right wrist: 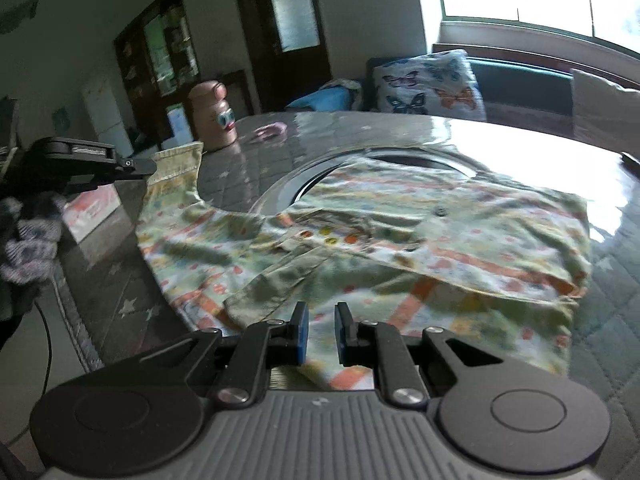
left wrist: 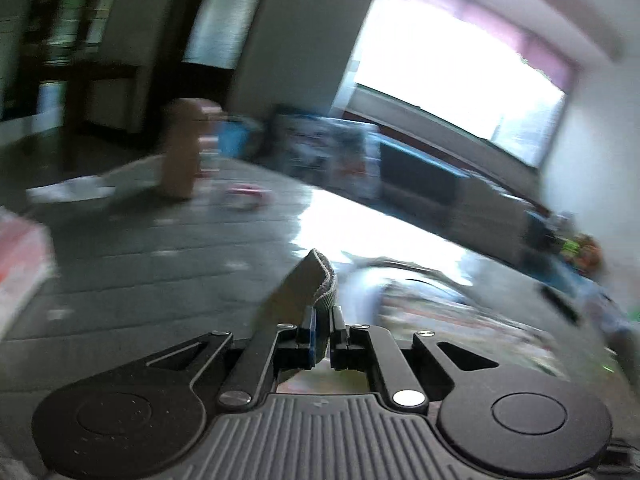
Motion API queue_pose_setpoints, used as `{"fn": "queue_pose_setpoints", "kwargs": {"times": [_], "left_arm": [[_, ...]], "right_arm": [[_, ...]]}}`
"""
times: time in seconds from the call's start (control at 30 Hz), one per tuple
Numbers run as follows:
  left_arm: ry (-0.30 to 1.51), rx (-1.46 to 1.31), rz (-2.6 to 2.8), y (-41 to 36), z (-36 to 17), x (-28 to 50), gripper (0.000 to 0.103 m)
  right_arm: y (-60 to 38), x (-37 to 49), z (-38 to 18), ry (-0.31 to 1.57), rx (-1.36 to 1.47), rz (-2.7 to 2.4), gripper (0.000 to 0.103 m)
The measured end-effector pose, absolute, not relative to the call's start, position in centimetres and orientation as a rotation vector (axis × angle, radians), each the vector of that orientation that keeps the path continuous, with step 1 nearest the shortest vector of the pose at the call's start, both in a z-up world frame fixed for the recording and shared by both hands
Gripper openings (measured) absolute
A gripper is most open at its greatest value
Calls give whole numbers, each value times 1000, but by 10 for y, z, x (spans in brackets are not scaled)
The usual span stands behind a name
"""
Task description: Fold clothes
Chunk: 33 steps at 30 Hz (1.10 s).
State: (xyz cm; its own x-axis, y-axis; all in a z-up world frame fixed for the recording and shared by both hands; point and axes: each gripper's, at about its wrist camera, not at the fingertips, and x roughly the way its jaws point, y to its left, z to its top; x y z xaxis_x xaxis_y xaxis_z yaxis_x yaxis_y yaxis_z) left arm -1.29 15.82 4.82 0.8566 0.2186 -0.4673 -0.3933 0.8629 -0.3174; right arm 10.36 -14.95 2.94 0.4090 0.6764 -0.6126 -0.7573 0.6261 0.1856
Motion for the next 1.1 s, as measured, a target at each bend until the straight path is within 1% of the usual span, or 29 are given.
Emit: {"fn": "queue_pose_setpoints", "kwargs": {"times": [0.23, 0.47, 0.6, 0.73, 0.77, 0.83, 0.87, 0.9, 0.93, 0.97, 1.0, 1.1], "left_arm": [[481, -380, 64, 85, 52, 21, 6], [581, -296, -137, 12, 29, 41, 6], [639, -230, -197, -10, 13, 40, 7], [658, -200, -229, -14, 7, 35, 9], [660, -199, -234, -11, 6, 35, 11], [659, -195, -238, -5, 7, 34, 23], [649, -186, -232, -2, 8, 31, 35], [640, -179, -222, 2, 8, 31, 40], [633, -176, -208, 8, 9, 30, 41], [625, -174, -193, 13, 10, 28, 43], [617, -171, -178, 18, 11, 26, 48], [587, -175, -107, 41, 15, 19, 55]], "right_arm": [[-187, 120, 37, 704, -14, 821, 14], [-214, 136, 37, 732, 111, 773, 15], [-213, 142, 30, 760, 150, 775, 16], [-202, 146, 22, 797, 157, 800, 18], [-198, 147, 20, 805, 157, 806, 19], [-189, 149, 16, 820, 152, 811, 24], [-185, 150, 15, 826, 149, 812, 24], [-181, 151, 13, 831, 143, 813, 24], [-178, 151, 11, 835, 135, 812, 24], [-174, 150, 9, 839, 124, 811, 24], [-171, 151, 7, 844, 115, 808, 24], [-165, 152, 1, 862, 107, 792, 24]]}}
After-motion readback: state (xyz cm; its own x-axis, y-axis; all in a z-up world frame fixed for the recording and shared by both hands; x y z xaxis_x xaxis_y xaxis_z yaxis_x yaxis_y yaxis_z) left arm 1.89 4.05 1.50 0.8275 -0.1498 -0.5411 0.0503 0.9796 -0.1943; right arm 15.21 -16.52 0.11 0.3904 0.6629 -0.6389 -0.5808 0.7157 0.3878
